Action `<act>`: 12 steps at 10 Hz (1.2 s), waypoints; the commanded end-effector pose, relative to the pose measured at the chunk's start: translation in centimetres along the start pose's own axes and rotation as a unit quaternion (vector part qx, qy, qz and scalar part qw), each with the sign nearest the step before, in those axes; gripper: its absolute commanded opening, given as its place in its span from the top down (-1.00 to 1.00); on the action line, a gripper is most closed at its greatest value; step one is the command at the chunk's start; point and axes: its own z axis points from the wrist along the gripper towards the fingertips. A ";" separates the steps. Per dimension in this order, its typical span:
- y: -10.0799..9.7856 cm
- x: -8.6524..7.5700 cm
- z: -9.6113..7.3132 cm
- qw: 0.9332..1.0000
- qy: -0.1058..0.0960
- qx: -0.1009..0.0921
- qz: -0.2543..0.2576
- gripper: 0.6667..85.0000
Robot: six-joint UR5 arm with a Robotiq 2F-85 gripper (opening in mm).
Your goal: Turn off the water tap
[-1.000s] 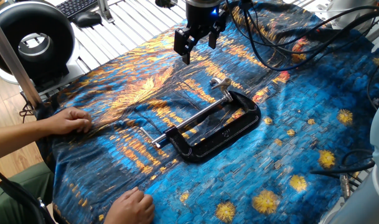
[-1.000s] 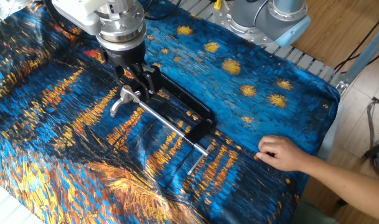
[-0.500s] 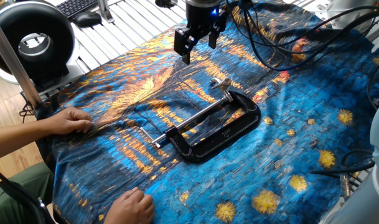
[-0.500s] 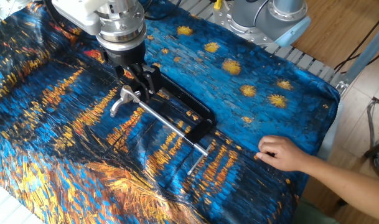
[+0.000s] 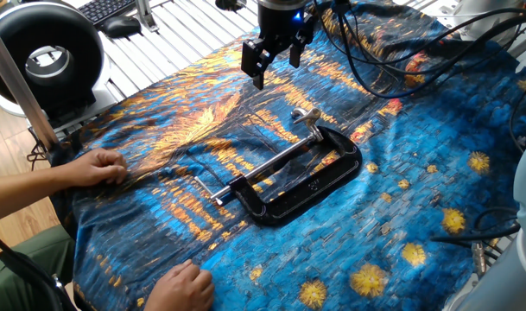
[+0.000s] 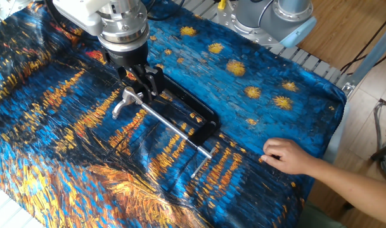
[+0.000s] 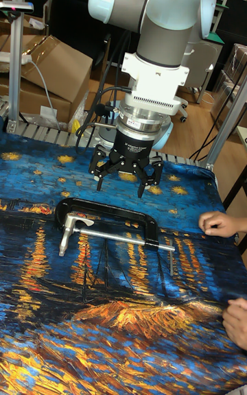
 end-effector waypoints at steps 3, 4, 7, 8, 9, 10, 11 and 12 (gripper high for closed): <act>1.1 -4.2 -0.4 0.997 -0.081 -0.018 0.003 0.98; 1.1 -4.2 -0.4 0.997 -0.081 -0.018 0.004 0.98; 1.4 -4.6 -0.4 0.996 -0.089 -0.024 0.003 0.98; 1.6 -4.6 -0.4 0.996 -0.089 -0.026 0.007 0.98; 1.6 -4.4 -0.4 0.996 -0.086 -0.027 0.012 0.98; 1.8 -4.4 -0.4 0.996 -0.085 -0.031 0.016 0.98; 2.1 -4.6 -0.5 0.995 -0.088 -0.037 0.018 0.98; 2.1 -4.6 -0.5 0.995 -0.088 -0.037 0.017 0.98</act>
